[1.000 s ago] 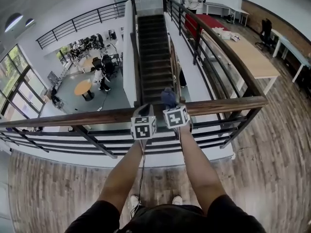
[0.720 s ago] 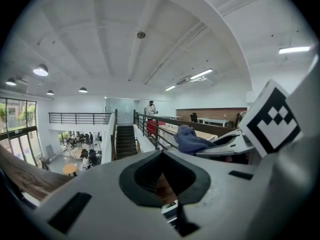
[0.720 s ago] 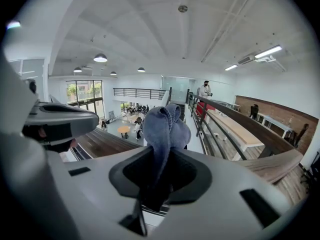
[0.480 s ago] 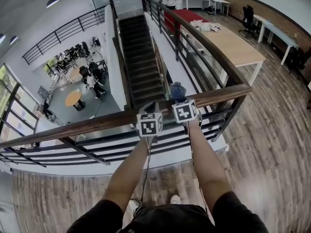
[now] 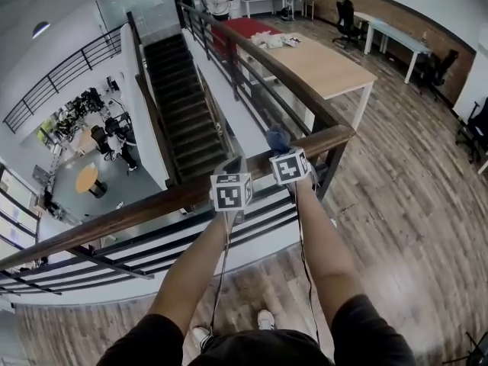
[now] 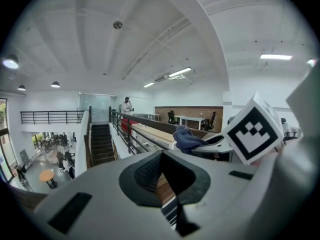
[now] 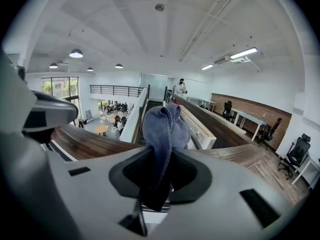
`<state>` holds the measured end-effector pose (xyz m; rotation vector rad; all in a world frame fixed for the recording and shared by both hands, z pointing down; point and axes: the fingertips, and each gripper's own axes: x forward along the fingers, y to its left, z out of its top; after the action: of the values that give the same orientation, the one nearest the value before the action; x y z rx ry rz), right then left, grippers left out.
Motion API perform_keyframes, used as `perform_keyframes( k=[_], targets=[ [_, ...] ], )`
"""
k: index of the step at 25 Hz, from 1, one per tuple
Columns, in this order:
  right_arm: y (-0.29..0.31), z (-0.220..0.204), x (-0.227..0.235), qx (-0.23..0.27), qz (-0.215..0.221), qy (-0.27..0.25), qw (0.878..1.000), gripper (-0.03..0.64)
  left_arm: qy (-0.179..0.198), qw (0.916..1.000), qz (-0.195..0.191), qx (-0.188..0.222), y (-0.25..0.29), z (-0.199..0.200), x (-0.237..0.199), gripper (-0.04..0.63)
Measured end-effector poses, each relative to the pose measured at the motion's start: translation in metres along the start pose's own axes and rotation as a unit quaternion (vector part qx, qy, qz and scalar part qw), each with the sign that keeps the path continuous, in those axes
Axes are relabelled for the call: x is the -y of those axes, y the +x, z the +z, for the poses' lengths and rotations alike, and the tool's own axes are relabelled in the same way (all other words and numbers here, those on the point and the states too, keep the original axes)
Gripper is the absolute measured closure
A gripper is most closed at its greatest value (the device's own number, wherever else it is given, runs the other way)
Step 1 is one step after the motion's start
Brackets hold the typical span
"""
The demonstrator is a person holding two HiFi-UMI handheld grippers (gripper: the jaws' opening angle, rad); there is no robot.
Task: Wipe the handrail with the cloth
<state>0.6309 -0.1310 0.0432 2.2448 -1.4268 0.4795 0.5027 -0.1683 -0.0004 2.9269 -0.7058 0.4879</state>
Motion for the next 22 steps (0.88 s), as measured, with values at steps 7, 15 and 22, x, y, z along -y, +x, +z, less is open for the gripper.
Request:
perform_keyframes(
  k=[7, 15, 22],
  targets=[
    [0.014, -0.010, 0.071, -0.017, -0.024, 0.006, 1.000, 0.537, 0.005, 0.9988, -0.049, -0.006, 0.054, 0.020, 0.068, 0.592],
    [0.024, -0.016, 0.149, -0.023, -0.074, 0.001, 0.997, 0.537, 0.023, 0.9965, -0.080, -0.012, 0.104, 0.029, 0.108, 0.592],
    [0.022, -0.028, 0.208, -0.042, -0.117, 0.009, 0.992, 0.537, 0.004, 0.9948, -0.100, -0.016, 0.121, 0.027, 0.128, 0.592]
  ],
)
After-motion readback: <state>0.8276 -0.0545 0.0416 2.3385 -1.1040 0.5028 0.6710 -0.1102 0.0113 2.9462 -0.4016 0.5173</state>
